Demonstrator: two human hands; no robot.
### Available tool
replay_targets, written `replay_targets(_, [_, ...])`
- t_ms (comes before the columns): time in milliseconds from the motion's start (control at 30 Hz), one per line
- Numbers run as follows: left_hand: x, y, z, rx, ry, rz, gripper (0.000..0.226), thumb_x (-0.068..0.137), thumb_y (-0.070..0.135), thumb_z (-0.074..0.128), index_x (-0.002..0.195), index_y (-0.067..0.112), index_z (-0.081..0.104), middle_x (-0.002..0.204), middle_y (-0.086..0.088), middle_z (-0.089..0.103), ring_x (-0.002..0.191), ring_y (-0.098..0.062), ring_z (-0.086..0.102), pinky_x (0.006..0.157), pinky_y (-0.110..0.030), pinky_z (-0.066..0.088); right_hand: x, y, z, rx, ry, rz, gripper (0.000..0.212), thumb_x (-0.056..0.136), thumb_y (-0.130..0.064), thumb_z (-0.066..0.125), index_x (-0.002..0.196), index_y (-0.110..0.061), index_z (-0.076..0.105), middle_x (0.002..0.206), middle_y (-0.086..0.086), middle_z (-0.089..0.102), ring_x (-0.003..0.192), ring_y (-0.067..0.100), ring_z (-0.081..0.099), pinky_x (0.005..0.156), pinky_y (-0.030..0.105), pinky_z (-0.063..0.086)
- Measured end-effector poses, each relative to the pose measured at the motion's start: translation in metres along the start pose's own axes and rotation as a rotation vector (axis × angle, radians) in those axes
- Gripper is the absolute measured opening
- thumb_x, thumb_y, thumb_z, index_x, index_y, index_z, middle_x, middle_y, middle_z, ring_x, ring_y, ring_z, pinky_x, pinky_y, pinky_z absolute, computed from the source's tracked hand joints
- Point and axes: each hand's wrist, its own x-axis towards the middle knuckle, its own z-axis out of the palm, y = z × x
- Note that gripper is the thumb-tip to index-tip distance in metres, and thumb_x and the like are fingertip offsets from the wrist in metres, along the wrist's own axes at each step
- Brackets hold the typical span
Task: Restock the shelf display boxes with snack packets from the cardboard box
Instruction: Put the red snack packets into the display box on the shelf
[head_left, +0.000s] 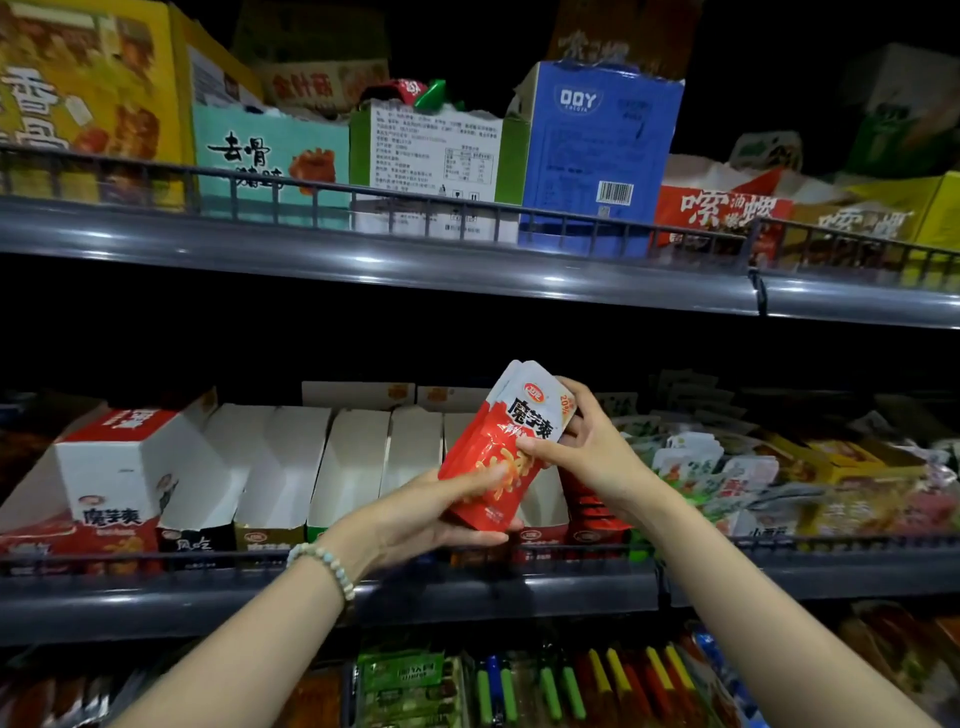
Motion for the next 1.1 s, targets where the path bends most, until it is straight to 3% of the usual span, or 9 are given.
replay_targets(100, [0.009, 0.001, -0.003, 0.196, -0.033, 0.012, 0.051, 0.079, 0.029, 0.067, 0.122, 0.010, 0.049, 0.106, -0.012, 0.071, 0.101, -0.026, 0.069, 0.074, -0.027, 0.059, 0.002, 0.001, -0.008, -0.052, -0.022, -0.018, 0.070, 0.076, -0.004, 0.075, 0.132, -0.025, 0.037, 0.116, 0.001, 0.060, 0.097, 0.010, 0.068, 0.072, 0.022, 0.055])
replay_targets(233, [0.026, 0.004, -0.009, 0.374, -0.023, 0.008, 0.050, 0.082, 0.034, 0.063, 0.124, 0.012, 0.049, 0.113, -0.010, 0.068, 0.102, -0.021, 0.068, 0.073, -0.025, 0.058, 0.011, 0.001, -0.021, -0.136, -0.118, 0.017, 0.074, 0.075, -0.006, 0.076, 0.131, -0.031, 0.034, 0.118, 0.005, 0.060, 0.103, 0.018, 0.066, 0.077, 0.033, 0.058])
replay_targets(367, [0.047, 0.008, -0.014, 0.398, -0.040, -0.025, 0.037, 0.086, 0.033, 0.061, 0.117, 0.017, 0.050, 0.113, -0.009, 0.066, 0.098, -0.017, 0.069, 0.072, -0.021, 0.057, 0.030, 0.007, -0.033, -0.157, -0.139, 0.040, 0.073, 0.074, -0.004, 0.077, 0.128, -0.032, 0.036, 0.118, 0.007, 0.061, 0.102, 0.020, 0.066, 0.074, 0.033, 0.057])
replay_targets(500, [0.069, 0.002, -0.011, 0.491, 0.167, 0.124, 0.031, 0.088, 0.049, 0.051, 0.112, 0.030, 0.050, 0.107, 0.004, 0.066, 0.089, -0.007, 0.067, 0.071, -0.021, 0.054, 0.049, 0.024, -0.047, -0.134, -0.078, 0.078, 0.059, 0.075, 0.003, 0.074, 0.118, -0.021, 0.042, 0.111, 0.010, 0.066, 0.094, 0.015, 0.069, 0.072, 0.027, 0.058])
replay_targets(600, [0.094, -0.014, -0.028, 0.601, 0.459, 0.383, 0.054, 0.088, 0.057, 0.039, 0.135, 0.031, 0.042, 0.133, 0.006, 0.054, 0.121, -0.012, 0.053, 0.094, -0.025, 0.043, 0.065, 0.040, -0.065, -0.174, 0.029, 0.088, 0.061, 0.070, -0.005, 0.080, 0.119, -0.011, 0.044, 0.108, 0.008, 0.068, 0.094, 0.015, 0.069, 0.079, 0.028, 0.057])
replay_targets(700, [0.111, -0.032, -0.042, 0.897, 0.589, 0.365, 0.062, 0.094, 0.055, 0.038, 0.149, 0.032, 0.023, 0.156, 0.009, 0.023, 0.145, -0.013, 0.015, 0.116, -0.036, 0.019, 0.081, 0.050, -0.079, -0.271, 0.072, 0.025, 0.069, 0.070, 0.002, 0.079, 0.129, -0.008, 0.044, 0.112, 0.006, 0.066, 0.096, 0.012, 0.067, 0.082, 0.024, 0.055])
replay_targets(800, [0.123, -0.044, -0.038, 1.160, 0.584, 0.279, 0.068, 0.091, 0.062, 0.038, 0.150, 0.037, 0.012, 0.158, 0.012, 0.011, 0.147, -0.014, -0.005, 0.117, -0.039, -0.004, 0.095, 0.056, -0.085, -0.407, 0.111, -0.004, 0.079, 0.069, -0.004, 0.081, 0.136, -0.013, 0.040, 0.118, -0.001, 0.059, 0.107, 0.010, 0.059, 0.094, 0.023, 0.048])
replay_targets(967, [0.136, -0.053, -0.035, 1.366, 0.607, 0.283, 0.080, 0.083, 0.072, 0.044, 0.149, 0.043, 0.007, 0.159, 0.011, 0.011, 0.147, -0.020, -0.011, 0.110, -0.039, -0.020, 0.117, 0.070, -0.078, -0.596, 0.040, -0.026, 0.092, 0.072, -0.010, 0.081, 0.146, -0.019, 0.027, 0.125, -0.008, 0.045, 0.116, 0.004, 0.044, 0.081, -0.001, 0.036])
replay_targets(1100, [0.136, -0.053, -0.036, 1.410, 0.618, 0.288, 0.079, 0.085, 0.060, 0.053, 0.148, 0.046, 0.008, 0.159, 0.008, 0.014, 0.147, -0.022, -0.008, 0.113, -0.043, -0.018, 0.132, 0.078, -0.062, -0.768, -0.043, -0.032, 0.093, 0.075, -0.015, 0.079, 0.148, -0.025, 0.023, 0.145, 0.000, 0.041, 0.134, 0.017, 0.039, 0.099, 0.021, 0.034])
